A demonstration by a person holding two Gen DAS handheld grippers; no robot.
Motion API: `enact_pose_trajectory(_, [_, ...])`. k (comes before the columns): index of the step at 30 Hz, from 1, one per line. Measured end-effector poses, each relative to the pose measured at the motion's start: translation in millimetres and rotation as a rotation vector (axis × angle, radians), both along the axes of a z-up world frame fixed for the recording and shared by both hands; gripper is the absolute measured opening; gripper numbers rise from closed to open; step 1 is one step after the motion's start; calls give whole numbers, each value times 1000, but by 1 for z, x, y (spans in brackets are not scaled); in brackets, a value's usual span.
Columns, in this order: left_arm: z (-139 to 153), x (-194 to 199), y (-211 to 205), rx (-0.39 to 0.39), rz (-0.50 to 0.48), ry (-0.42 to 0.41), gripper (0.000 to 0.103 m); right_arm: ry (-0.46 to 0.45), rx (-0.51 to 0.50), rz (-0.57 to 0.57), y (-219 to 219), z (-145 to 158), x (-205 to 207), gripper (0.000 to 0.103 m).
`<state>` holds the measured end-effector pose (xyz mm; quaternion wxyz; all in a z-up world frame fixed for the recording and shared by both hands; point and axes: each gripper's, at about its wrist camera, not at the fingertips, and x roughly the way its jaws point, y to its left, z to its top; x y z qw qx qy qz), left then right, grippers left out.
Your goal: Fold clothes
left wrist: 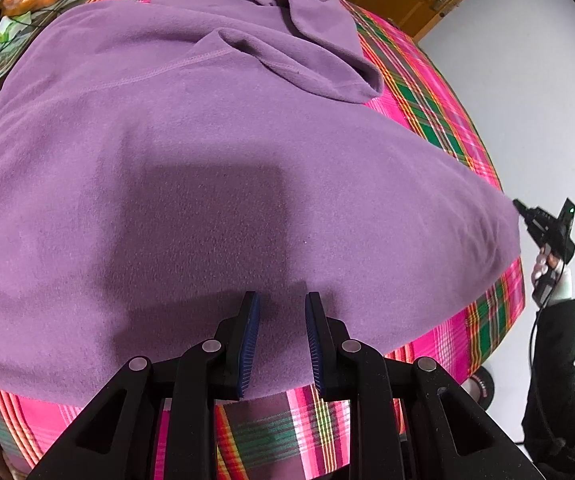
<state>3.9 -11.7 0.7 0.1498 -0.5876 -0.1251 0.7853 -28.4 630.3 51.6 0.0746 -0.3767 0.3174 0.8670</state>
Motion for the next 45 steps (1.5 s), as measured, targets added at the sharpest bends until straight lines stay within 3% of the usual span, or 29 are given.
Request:
enact_pose_trajectory(3, [1, 3, -2, 0, -5, 1, 23, -25, 86, -59, -2, 6, 2, 8])
enact_pose_trajectory(6, [1, 5, -4, 2, -9, 2, 23, -12, 109, -43, -12, 11, 15, 16])
enact_pose_trajectory(11, [2, 8, 0, 2, -24, 10, 23, 29, 200, 117, -82, 19, 46, 21])
enact_pose_trajectory(17, [2, 19, 14, -17, -80, 23, 23, 40, 427, 362, -183, 16, 68, 21])
enact_pose_trajectory(20, [3, 26, 17, -28, -94, 35, 23, -17, 481, 483, -212, 2, 70, 23])
enact_pose_trajectory(23, [3, 33, 15, -21, -94, 42, 25, 7, 547, 523, -221, -1, 85, 27])
enact_pose_trajectory(26, [2, 42, 12, -17, -103, 57, 25, -19, 504, 542, -213, 5, 100, 28])
enact_pose_trajectory(30, [2, 51, 12, -19, -109, 76, 25, -57, 565, 582, -220, 8, 121, 29])
enact_pose_trajectory(34, [2, 59, 13, -22, -116, 96, 25, -15, 636, 680, -245, 4, 132, 30])
enact_pose_trajectory(40, [4, 69, 18, -34, -161, 119, 25, 30, 724, 828, -267, 6, 129, 33])
enact_pose_trajectory(45, [3, 72, 27, -46, -201, 135, 27, 47, 699, 897, -270, 6, 124, 34])
